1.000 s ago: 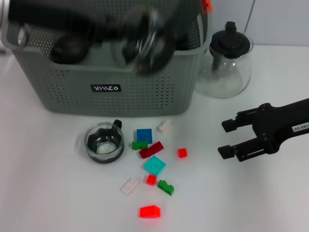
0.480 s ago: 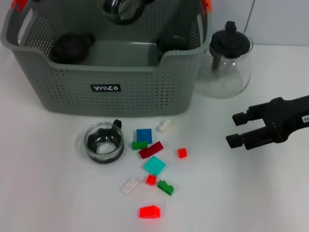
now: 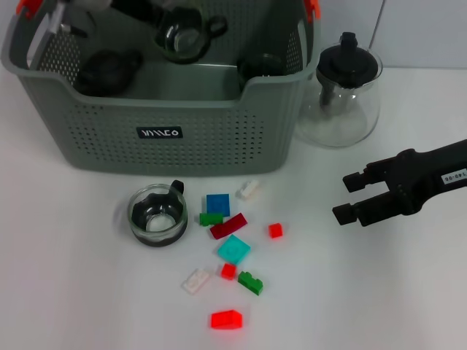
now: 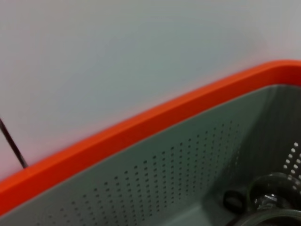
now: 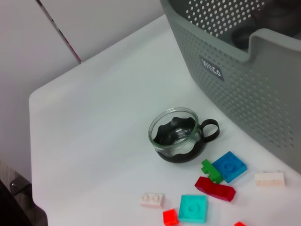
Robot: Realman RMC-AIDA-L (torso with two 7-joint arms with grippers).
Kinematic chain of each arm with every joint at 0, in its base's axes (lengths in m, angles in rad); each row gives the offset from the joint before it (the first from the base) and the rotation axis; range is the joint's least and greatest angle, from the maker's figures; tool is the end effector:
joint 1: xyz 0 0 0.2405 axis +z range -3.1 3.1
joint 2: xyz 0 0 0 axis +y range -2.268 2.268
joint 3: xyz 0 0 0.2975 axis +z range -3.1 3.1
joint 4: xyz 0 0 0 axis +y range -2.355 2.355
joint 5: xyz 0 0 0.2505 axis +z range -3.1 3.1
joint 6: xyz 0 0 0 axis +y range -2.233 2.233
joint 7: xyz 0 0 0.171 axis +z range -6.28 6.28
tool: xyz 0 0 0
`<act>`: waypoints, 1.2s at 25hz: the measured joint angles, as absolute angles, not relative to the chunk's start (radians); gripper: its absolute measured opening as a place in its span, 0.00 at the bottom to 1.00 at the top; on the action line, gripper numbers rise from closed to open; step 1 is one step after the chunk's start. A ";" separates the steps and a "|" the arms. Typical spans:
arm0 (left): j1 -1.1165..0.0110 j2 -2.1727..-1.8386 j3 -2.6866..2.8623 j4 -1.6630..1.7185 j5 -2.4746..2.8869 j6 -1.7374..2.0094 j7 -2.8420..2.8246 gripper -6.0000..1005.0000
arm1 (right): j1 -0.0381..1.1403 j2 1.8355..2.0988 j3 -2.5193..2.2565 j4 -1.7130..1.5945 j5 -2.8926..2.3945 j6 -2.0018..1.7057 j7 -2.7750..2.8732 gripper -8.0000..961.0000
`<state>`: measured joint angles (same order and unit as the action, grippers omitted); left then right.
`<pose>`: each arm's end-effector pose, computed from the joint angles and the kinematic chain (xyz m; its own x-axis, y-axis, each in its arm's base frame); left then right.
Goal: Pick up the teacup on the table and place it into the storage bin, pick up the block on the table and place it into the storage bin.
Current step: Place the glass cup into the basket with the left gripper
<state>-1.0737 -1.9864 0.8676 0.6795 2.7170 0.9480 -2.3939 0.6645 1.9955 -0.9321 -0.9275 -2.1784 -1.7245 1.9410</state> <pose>-0.1760 0.5966 0.0103 0.7875 0.5819 0.2032 0.5512 -0.5174 -0.6545 0.2414 0.4182 -0.0048 0.8492 -0.5129 -0.1254 -0.5159 -0.8566 0.0101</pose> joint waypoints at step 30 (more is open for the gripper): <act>-1.063 -2.069 0.934 0.613 2.803 0.820 -2.393 0.06 | 0.665 2.007 -0.940 -0.923 -2.181 -1.703 1.915 0.88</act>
<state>-1.0629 -2.0689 0.9342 0.6135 2.8026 0.8204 -2.3934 0.6654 2.0067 -0.9403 -0.9233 -2.1814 -1.7035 1.9150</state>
